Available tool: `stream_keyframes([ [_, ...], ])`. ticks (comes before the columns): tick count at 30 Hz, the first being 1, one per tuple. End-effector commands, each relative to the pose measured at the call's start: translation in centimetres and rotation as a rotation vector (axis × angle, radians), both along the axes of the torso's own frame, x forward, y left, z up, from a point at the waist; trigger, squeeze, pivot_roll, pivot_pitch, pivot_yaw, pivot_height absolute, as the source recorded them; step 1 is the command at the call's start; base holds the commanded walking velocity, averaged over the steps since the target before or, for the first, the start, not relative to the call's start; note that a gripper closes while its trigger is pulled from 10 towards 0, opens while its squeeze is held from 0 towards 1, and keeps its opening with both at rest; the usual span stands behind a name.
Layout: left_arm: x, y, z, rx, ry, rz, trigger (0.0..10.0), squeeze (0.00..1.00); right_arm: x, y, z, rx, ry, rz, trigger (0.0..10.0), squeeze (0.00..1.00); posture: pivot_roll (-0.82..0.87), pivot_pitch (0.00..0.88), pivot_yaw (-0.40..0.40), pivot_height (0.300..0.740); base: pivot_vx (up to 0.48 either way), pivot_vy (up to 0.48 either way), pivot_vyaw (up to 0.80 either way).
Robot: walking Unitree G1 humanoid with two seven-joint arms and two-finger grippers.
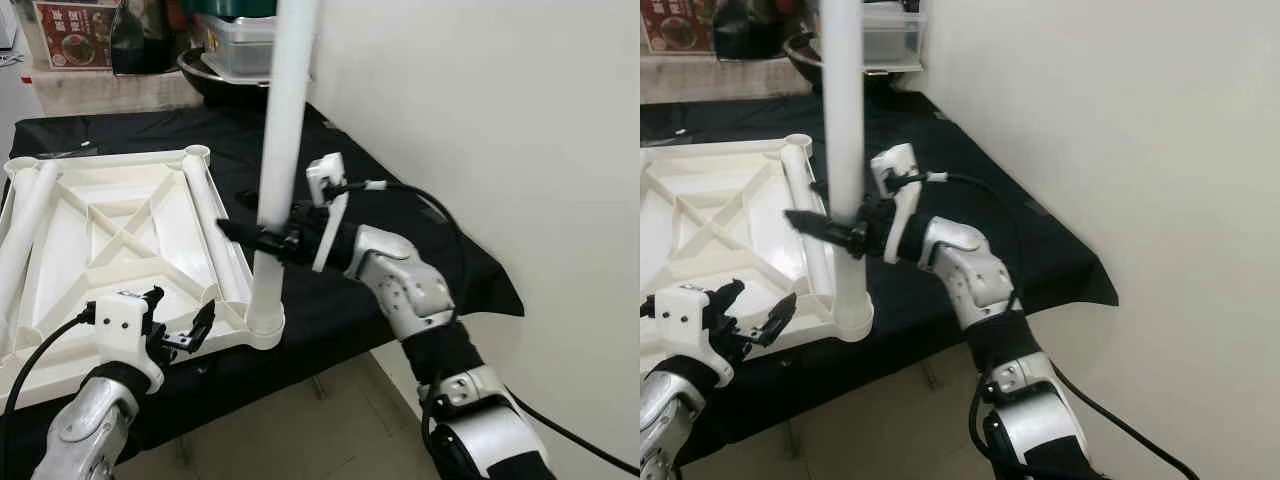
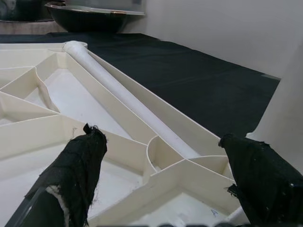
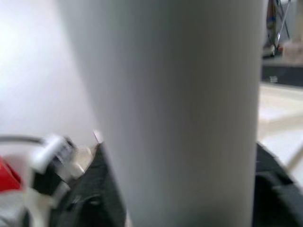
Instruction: Building children table
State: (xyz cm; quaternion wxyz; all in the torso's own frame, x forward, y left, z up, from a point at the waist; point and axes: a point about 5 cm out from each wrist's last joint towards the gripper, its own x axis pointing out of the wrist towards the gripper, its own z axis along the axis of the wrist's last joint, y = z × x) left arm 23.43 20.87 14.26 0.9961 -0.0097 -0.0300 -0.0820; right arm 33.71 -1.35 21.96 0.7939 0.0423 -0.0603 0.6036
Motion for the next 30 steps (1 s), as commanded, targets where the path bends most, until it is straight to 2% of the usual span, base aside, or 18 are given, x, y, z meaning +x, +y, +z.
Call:
stream_keyframes([
  [1, 0.0, -0.2, -0.3, -0.003, 0.012, -0.006, 10.0, 0.00, 0.3, 0.7, -0.8, -0.041, -0.011, -0.031, 3.1, 0.00, 0.22, 0.000, -0.169, 0.740, 0.000, 0.000, 0.00],
  [2, 0.0, -0.2, -0.3, -0.003, 0.012, -0.006, 10.0, 0.00, 0.3, 0.7, -0.8, -0.041, -0.011, -0.031, 3.1, 0.00, 0.22, 0.000, -0.169, 0.740, 0.000, 0.000, 0.00],
  [3, -0.1, -0.1, -0.3, -0.002, 0.012, -0.006, 10.0, 0.00, 0.7, 0.9, -1.2, -0.056, 0.004, -0.068, 0.0, 0.00, 0.22, 0.000, -0.167, 0.740, 0.000, 0.000, 0.00],
  [6, -0.2, -0.1, -0.3, -0.001, 0.014, -0.005, 10.0, 0.00, 3.0, -0.1, -3.1, -0.163, 0.138, -0.398, 0.0, 0.00, 0.22, 0.000, -0.163, 0.740, 0.000, 0.000, 0.00],
  [7, -0.2, -0.1, -0.3, -0.002, 0.014, -0.006, 10.0, 0.00, 3.9, -1.3, -4.1, -0.199, 0.207, -0.584, 0.0, 0.00, 0.21, 0.000, -0.163, 0.740, 0.000, 0.000, 0.00],
  [9, -0.2, -0.1, -0.3, -0.002, 0.014, -0.006, 10.0, 0.00, 3.9, -1.3, -4.1, -0.199, 0.207, -0.584, 0.0, 0.00, 0.21, 0.000, -0.163, 0.740, 0.000, 0.000, 0.00],
  [11, -0.2, -0.1, -0.3, -0.003, 0.014, -0.008, 10.0, 0.00, 4.7, -3.7, -5.5, -0.210, 0.317, -0.861, 0.0, 0.00, 0.21, 0.000, -0.159, 0.740, 0.000, 0.000, 0.00],
  [13, -0.2, -0.1, -0.3, -0.003, 0.014, -0.008, 10.0, 0.00, 4.7, -3.7, -5.5, -0.210, 0.317, -0.861, 0.0, 0.00, 0.21, 0.000, -0.159, 0.740, 0.000, 0.000, 0.00],
  [15, -0.2, 0.0, -0.3, -0.003, 0.013, -0.009, 10.0, 0.00, 4.3, -6.1, -6.7, -0.151, 0.389, -1.123, 0.0, 0.00, 0.20, 0.000, -0.151, 0.740, 0.000, 0.000, 0.00],
  [19, -0.2, 0.0, -0.3, -0.003, 0.014, -0.010, 10.0, 0.00, 3.4, -5.4, -6.8, -0.135, 0.397, -1.137, 0.0, 0.00, 0.20, 0.000, -0.145, 0.740, 0.000, 0.000, 0.00],
  [20, -0.1, 0.0, -0.3, -0.002, 0.015, -0.011, 10.0, 0.00, 2.7, -4.3, -6.6, -0.121, 0.379, -1.103, 0.0, 0.00, 0.20, 0.000, -0.144, 0.740, 0.000, 0.000, 0.00],
  [21, 0.0, 0.0, -0.3, -0.001, 0.016, -0.013, 10.0, 0.00, 1.9, -2.4, -5.1, -0.079, 0.261, -0.962, 10.0, 0.00, 0.20, 0.000, -0.143, 0.740, 0.000, 0.000, 0.00],
  [24, 0.0, 0.0, -0.3, -0.001, 0.016, -0.013, 10.0, 0.00, 1.9, -2.4, -5.1, -0.079, 0.261, -0.962, 10.0, 0.00, 0.20, 0.000, -0.143, 0.740, 0.000, 0.000, 0.00],
  [25, 0.1, 0.0, -0.3, -0.001, 0.017, -0.014, 10.0, 0.00, 1.3, -1.2, -3.7, -0.026, 0.173, -0.832, 10.0, 1.00, 0.19, 0.000, -0.144, 0.740, 0.000, 0.000, 0.00],
  [26, 0.1, 0.0, -0.3, -0.001, 0.017, -0.014, 10.0, 0.00, 1.3, -1.2, -3.7, -0.026, 0.173, -0.832, 10.0, 1.00, 0.19, 0.000, -0.144, 0.740, 0.000, 0.000, 0.00],
  [27, 0.2, 0.0, -0.3, -0.003, 0.015, -0.015, 10.0, 0.00, 1.2, -0.3, -2.4, 0.037, 0.137, -0.650, 10.0, 1.00, 0.20, 0.000, -0.154, 0.740, 0.000, 0.000, 0.00],
  [29, 0.2, 0.0, -0.3, -0.003, 0.015, -0.015, 10.0, 0.00, 1.2, -0.3, -2.4, 0.037, 0.137, -0.650, 10.0, 1.00, 0.20, 0.000, -0.154, 0.740, 0.000, 0.000, 0.00],
  [30, 0.3, 0.0, -0.3, -0.006, 0.012, -0.013, 10.0, 0.00, 1.1, -0.1, -1.0, 0.084, 0.076, -0.471, 10.0, 0.00, 0.20, 0.000, -0.157, 0.740, 0.000, 0.000, 0.00],
])
